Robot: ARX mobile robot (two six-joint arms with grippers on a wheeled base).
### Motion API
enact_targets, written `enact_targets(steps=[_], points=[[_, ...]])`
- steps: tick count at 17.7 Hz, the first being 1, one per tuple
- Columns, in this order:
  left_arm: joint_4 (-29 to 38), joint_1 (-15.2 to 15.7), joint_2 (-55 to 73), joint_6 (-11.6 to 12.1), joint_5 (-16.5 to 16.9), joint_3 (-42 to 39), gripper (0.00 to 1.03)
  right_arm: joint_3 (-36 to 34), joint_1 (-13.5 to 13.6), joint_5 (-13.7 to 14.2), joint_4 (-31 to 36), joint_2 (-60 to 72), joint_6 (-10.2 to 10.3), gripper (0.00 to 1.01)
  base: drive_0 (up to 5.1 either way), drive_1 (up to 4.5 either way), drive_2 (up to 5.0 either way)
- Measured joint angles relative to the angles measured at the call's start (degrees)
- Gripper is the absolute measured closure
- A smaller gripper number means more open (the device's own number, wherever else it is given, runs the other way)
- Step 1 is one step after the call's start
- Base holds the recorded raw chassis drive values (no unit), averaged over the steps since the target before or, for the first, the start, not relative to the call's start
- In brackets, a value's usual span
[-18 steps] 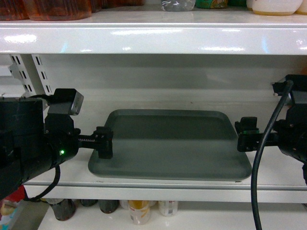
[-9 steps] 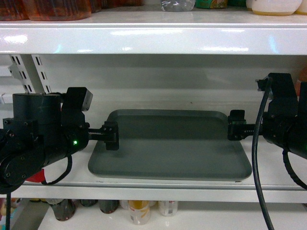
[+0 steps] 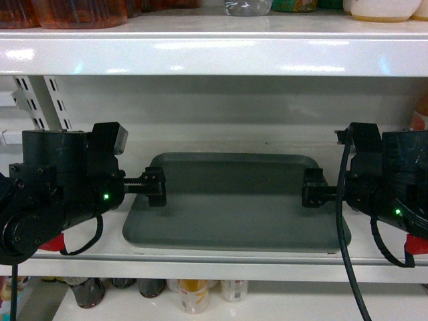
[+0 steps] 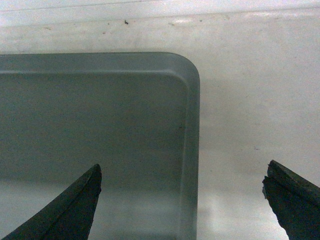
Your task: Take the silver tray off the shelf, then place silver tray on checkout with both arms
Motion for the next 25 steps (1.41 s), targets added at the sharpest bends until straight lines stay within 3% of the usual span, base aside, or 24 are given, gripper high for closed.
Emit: enact_targets(steps=[13,21,23,25], points=[[-2.62,-0.46,6.12,-0.74,-0.55,7.13,0.05,9.57,1.73,3.19,-5.31,6.25,0.87,0.03,0.0,0.0,0.0],[-2.1,-1.09,7.32,0.09,-1.25,8.15,0.05,10.56,2.05,4.11,-5.57,7.15,1.01,0.03,0.0,0.0,0.0],[-1.73,-1.14,7.52,0.26,-1.62,8.15,0.15,10.54,2.05,4.24,-5.33,7.17,1.22,0.11,0.0,0.0,0.0],[-1.25,-1.11,7.8,0.24,-1.97,8.15,0.35,10.34,2.05,4.26,-5.05,7.17,1.73,0.31,0.0,0.0,0.0]])
